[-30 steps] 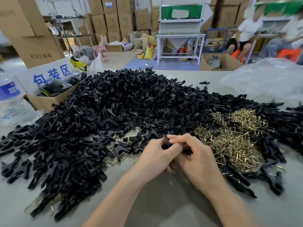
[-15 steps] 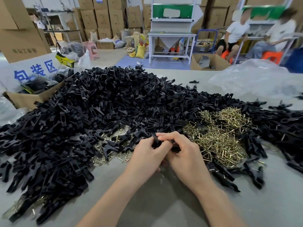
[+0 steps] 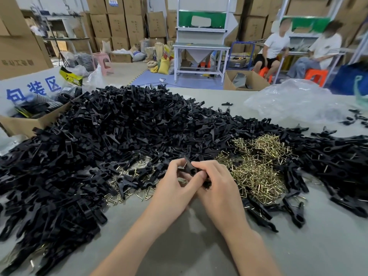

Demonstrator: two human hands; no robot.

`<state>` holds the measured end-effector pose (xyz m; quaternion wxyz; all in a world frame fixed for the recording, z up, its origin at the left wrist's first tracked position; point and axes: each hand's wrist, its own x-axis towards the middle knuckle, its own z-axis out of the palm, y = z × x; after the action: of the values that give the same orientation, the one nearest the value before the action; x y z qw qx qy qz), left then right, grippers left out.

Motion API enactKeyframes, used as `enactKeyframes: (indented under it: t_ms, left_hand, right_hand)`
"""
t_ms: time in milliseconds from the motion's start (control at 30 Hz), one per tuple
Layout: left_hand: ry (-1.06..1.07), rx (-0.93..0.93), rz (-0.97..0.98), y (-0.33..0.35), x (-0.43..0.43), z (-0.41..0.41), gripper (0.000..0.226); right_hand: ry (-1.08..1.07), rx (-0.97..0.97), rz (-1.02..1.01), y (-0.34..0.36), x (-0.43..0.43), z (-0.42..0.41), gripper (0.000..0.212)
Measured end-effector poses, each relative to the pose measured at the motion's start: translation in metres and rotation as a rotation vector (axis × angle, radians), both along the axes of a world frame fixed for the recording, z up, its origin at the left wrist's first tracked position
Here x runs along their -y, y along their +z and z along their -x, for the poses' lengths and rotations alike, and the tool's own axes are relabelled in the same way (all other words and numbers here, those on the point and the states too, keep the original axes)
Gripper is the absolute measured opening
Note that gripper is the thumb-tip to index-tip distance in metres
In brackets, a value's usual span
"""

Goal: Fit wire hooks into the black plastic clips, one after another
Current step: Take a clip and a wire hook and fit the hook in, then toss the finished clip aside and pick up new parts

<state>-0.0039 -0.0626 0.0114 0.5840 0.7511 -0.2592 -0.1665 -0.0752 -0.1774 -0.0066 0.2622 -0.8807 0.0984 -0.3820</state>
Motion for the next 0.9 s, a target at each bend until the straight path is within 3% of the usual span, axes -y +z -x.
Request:
enactKeyframes:
  t_ms: [133,200,300,400,467,533,633,900]
  left_hand:
    - [0.029,0.044,0.071,-0.002,0.002,0.006,0.031]
    - [0.020,0.083,0.076,-0.004,0.001,0.006,0.030]
    - [0.002,0.121,0.066,-0.007,0.001,0.005,0.021]
    - [-0.015,0.064,0.074,-0.013,0.001,0.002,0.018]
    - [-0.026,0.023,0.078,-0.014,0.001,0.002,0.017]
    - [-0.031,0.026,0.075,-0.016,0.000,0.003,0.017]
    - [-0.039,0.052,0.062,-0.017,0.002,0.005,0.017]
    - [-0.011,0.071,0.082,-0.014,-0.001,0.006,0.016]
  right_hand:
    - [-0.114,0.018,0.089,0.003,0.003,0.000,0.036]
    - [-0.151,0.054,0.037,0.008,0.006,0.000,0.030]
    - [-0.218,0.211,-0.319,0.024,0.018,0.003,0.024]
    - [-0.370,0.516,-0.772,0.052,0.051,0.012,0.024]
    - [-0.398,0.792,-1.099,0.072,0.076,0.021,0.048]
    - [-0.386,0.933,-1.342,0.081,0.092,0.029,0.082]
    - [-0.254,0.831,-1.404,0.080,0.085,0.029,0.090]
    - [-0.005,0.475,-1.133,0.058,0.027,0.005,0.028]
